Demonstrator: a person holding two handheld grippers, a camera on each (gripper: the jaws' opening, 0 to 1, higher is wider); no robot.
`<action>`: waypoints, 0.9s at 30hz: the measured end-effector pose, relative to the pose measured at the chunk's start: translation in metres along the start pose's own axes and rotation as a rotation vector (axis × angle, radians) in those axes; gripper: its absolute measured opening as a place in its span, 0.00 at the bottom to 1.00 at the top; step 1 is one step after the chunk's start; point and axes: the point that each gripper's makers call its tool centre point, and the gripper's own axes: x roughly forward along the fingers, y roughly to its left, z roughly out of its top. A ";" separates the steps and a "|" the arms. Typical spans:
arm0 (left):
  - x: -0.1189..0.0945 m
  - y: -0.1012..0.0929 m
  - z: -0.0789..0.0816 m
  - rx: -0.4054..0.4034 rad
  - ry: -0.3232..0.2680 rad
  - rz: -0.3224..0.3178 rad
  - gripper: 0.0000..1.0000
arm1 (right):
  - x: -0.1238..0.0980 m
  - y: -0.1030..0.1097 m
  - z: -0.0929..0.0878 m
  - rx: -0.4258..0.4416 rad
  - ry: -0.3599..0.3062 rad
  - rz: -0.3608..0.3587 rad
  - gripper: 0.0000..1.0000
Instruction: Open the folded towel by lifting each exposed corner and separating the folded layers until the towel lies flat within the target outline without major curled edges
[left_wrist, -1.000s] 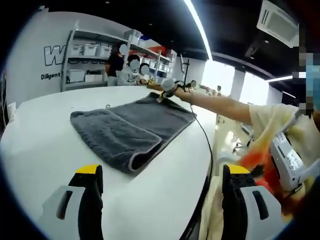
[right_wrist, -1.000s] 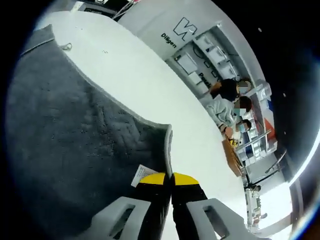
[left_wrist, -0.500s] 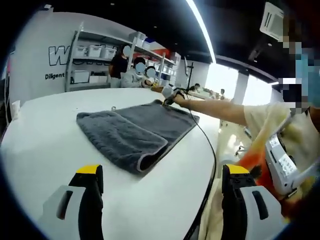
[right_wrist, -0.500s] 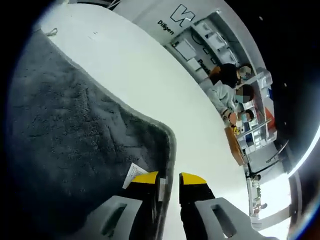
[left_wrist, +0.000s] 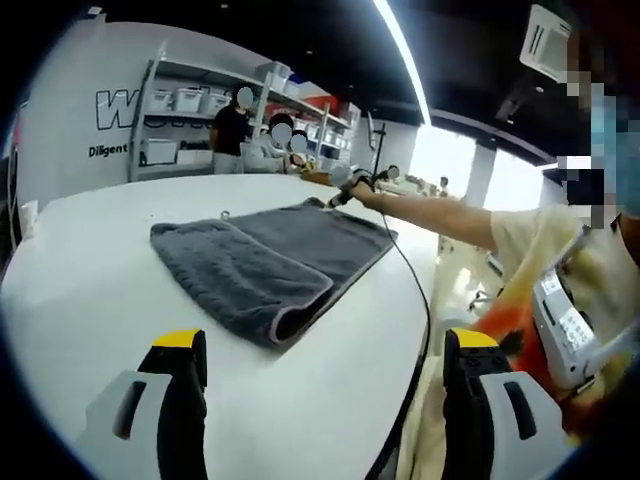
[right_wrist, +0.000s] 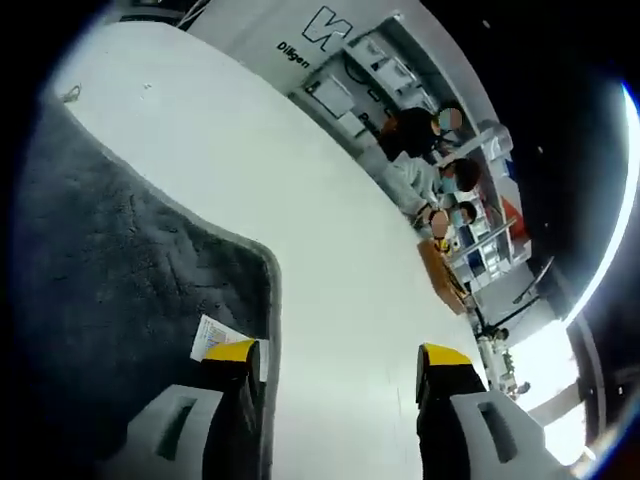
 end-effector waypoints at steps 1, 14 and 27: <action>0.000 -0.002 0.001 0.004 -0.002 -0.002 0.96 | -0.004 -0.003 0.000 0.007 -0.006 0.000 0.63; -0.002 -0.019 0.011 0.048 -0.019 -0.017 0.99 | -0.067 0.003 -0.020 0.077 -0.051 0.152 0.99; -0.012 -0.007 0.017 0.010 -0.054 0.043 0.99 | -0.151 0.049 -0.038 0.211 -0.113 0.384 0.99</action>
